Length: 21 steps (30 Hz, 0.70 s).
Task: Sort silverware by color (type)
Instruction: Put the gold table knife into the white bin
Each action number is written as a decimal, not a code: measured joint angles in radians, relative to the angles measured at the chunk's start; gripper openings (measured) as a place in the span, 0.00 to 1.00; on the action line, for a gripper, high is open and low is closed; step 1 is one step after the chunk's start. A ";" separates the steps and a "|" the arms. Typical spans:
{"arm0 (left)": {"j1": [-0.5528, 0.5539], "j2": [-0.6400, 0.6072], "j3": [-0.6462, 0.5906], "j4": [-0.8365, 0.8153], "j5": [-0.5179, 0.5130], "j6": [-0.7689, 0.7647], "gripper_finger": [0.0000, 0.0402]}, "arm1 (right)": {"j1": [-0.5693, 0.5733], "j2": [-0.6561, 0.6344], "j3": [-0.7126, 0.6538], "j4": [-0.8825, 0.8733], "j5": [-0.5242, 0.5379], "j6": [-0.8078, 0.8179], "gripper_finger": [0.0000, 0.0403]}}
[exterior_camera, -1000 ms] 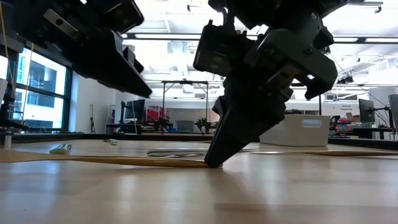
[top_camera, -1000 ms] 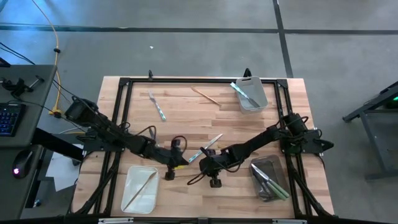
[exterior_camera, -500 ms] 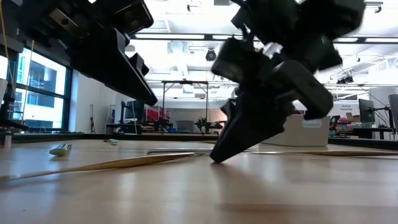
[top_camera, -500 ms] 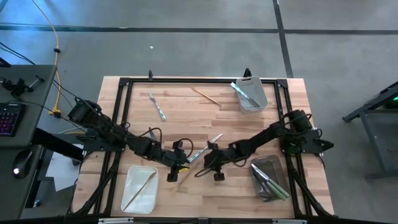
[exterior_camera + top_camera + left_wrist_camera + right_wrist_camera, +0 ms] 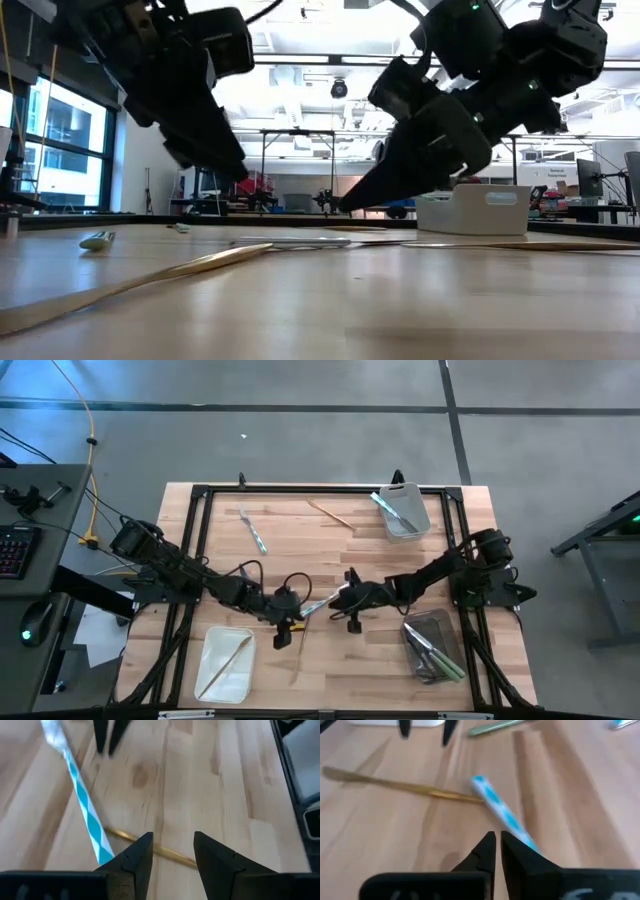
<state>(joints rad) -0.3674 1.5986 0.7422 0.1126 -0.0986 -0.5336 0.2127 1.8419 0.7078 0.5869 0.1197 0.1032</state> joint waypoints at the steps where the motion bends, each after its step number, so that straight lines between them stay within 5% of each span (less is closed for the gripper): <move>1: 0.001 0.000 0.000 -0.008 0.007 -0.036 0.33 | -0.007 -0.006 0.000 -0.005 0.006 -0.008 0.03; 11: 0.001 0.021 0.026 -0.073 -0.037 -0.340 0.33 | -0.079 -0.073 0.003 -0.036 0.012 -0.082 0.03; 21: -0.002 0.206 0.267 -0.386 -0.034 -0.398 0.33 | -0.095 -0.117 0.003 -0.055 0.041 -0.111 0.03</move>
<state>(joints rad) -0.3691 1.8044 1.0090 -0.2735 -0.1325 -0.9313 0.1177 1.7251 0.7109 0.5317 0.1602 -0.0082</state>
